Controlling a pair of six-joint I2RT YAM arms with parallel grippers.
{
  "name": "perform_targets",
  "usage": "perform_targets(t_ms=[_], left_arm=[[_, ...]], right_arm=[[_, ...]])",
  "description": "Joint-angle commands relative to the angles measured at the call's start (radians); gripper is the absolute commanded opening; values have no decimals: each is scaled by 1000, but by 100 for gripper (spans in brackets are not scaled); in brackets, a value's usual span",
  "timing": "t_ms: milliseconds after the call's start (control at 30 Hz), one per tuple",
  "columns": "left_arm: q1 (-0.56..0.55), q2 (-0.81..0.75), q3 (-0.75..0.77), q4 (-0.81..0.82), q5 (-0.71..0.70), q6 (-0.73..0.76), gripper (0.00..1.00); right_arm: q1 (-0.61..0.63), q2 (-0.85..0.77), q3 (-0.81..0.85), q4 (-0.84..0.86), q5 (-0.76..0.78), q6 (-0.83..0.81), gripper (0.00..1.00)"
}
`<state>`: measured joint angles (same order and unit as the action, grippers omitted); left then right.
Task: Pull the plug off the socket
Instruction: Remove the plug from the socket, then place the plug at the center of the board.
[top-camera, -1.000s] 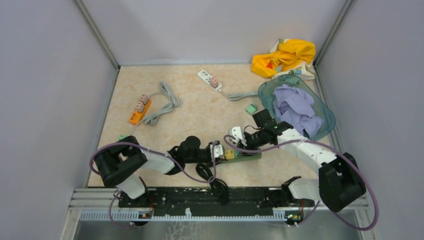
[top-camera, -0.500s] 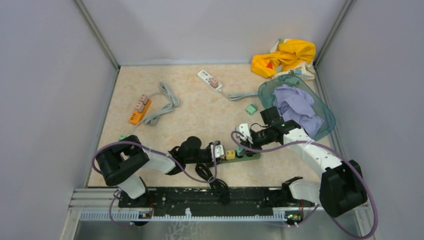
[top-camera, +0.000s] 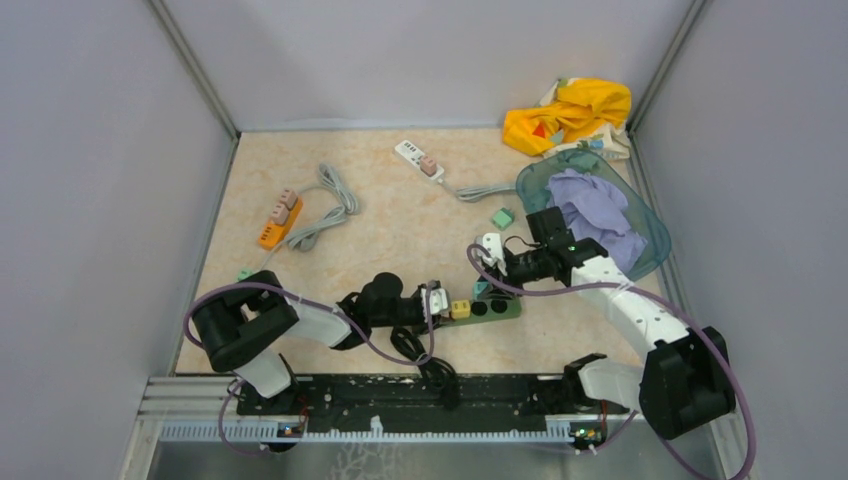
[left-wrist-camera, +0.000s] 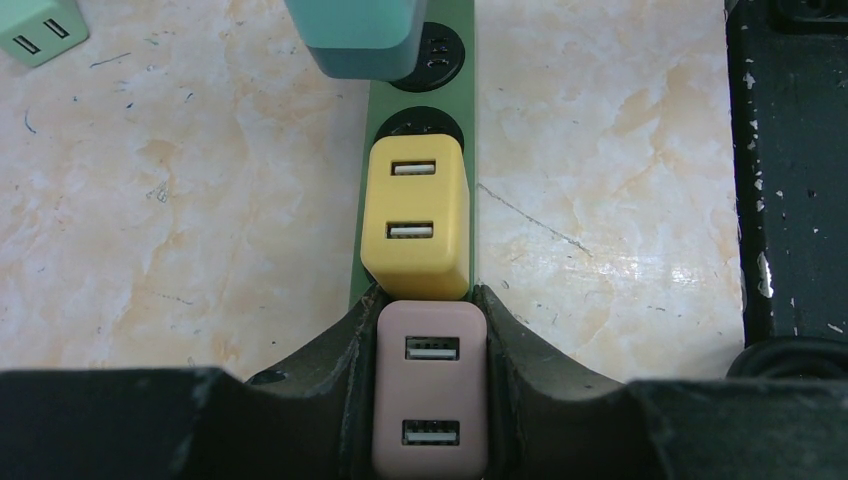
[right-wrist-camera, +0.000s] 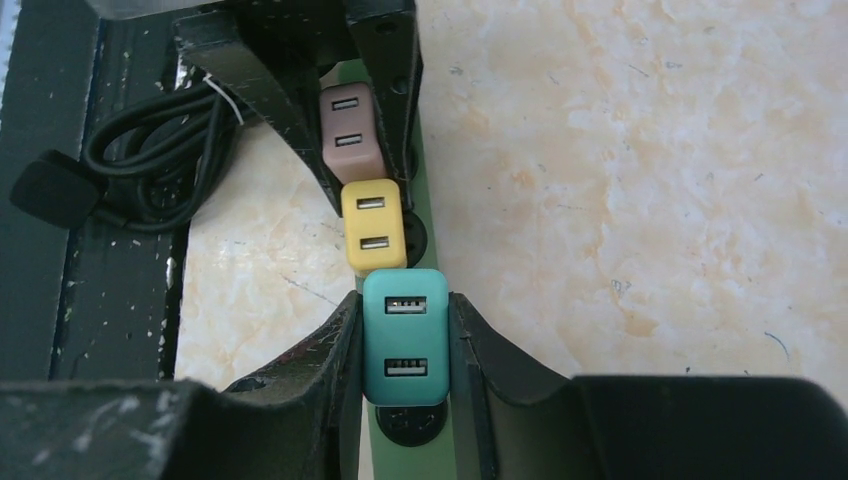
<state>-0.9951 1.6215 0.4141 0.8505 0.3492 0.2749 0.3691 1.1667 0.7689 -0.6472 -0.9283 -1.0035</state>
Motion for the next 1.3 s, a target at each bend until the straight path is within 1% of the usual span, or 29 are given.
perform_targets(t_ms=[0,200,500,700,933,1133,1267], left_arm=[[5,20,-20,-120,-18,-70,1],[5,18,-18,-114,-25,-102,1],[4,30,-18,-94,-28,-148,1],[4,37,-19,-81,-27,-161,1],[4,42,-19,-70,-22,-166,1],[4,49,-26,-54,-20,-170,1],[4,53,-29,-44,-18,-169,1]], right_arm=[[-22,-27,57,121,11,141,0],[-33,-24,34,287,155,334,0],[-35,-5,-41,523,440,521,0],[-35,27,-92,659,607,588,2],[-35,106,-108,765,783,646,3],[-28,172,-120,861,945,692,9],[-8,237,-120,908,1053,697,10]])
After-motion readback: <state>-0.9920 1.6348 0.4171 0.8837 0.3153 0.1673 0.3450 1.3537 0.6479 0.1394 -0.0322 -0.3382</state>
